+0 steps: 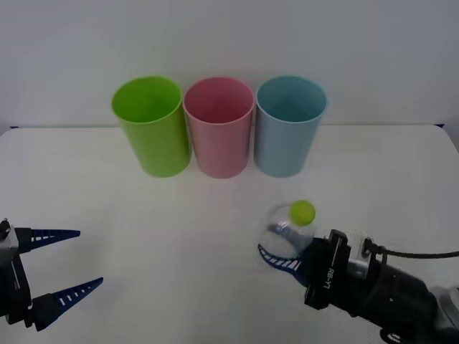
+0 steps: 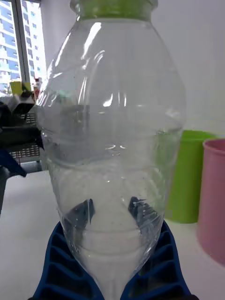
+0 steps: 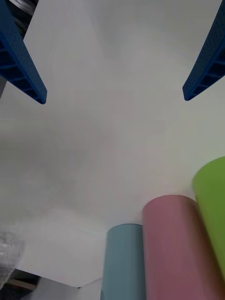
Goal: Grasp the object on the table and drop it into the matching bin: aluminum can to the light blue bin, PET bottle to the pink bin.
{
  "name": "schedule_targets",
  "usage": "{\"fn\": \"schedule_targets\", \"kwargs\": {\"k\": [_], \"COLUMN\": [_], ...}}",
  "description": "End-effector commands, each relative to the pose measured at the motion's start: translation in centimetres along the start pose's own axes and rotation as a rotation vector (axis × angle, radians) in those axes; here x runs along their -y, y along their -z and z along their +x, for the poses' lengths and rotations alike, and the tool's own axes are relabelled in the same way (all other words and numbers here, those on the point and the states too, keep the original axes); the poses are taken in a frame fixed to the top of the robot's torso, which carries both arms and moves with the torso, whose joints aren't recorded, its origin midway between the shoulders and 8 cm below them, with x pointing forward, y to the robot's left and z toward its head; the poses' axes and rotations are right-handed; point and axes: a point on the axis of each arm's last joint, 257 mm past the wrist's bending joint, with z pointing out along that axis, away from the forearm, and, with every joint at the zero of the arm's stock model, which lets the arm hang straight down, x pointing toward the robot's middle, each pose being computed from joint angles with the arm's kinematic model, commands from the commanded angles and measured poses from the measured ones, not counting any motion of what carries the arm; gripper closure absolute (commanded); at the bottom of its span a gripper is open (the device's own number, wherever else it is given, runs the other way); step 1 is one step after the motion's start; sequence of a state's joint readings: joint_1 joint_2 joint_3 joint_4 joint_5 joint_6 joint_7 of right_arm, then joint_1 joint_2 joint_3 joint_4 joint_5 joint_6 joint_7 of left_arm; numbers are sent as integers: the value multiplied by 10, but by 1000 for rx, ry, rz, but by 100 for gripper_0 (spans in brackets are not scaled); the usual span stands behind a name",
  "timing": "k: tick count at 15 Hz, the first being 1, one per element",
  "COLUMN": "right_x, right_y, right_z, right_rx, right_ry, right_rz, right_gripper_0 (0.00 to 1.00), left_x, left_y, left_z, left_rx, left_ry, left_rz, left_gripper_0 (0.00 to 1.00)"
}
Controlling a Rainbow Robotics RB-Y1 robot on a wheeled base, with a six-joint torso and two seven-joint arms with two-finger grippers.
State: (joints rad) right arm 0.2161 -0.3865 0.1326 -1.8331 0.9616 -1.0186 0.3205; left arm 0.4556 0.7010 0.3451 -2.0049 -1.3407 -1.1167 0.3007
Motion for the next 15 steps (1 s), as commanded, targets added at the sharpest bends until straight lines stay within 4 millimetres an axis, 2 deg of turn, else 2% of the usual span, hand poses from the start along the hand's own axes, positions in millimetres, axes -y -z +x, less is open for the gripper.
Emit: {"fn": "schedule_targets", "kwargs": {"k": [1, 4, 6, 11, 13, 15], "right_x": [15, 30, 42, 75, 92, 117], "right_y": [-16, -36, -50, -98, -116, -137], "right_z": [-46, -94, -112, -139, -141, -144], "right_rx": [37, 65, 72, 81, 77, 76], "right_ry": [21, 29, 44, 51, 41, 44], "right_rz": [49, 113, 152, 212, 223, 247], "right_gripper_0": [100, 100, 100, 100, 100, 100], "left_x": [0, 0, 0, 0, 0, 0], "left_y": [0, 0, 0, 0, 0, 0], "left_z": [0, 0, 0, 0, 0, 0], "left_rx": [0, 0, 0, 0, 0, 0], "left_ry": [0, 0, 0, 0, 0, 0], "left_rz": [0, 0, 0, 0, 0, 0], "left_gripper_0": [0, 0, 0, 0, 0, 0]}}
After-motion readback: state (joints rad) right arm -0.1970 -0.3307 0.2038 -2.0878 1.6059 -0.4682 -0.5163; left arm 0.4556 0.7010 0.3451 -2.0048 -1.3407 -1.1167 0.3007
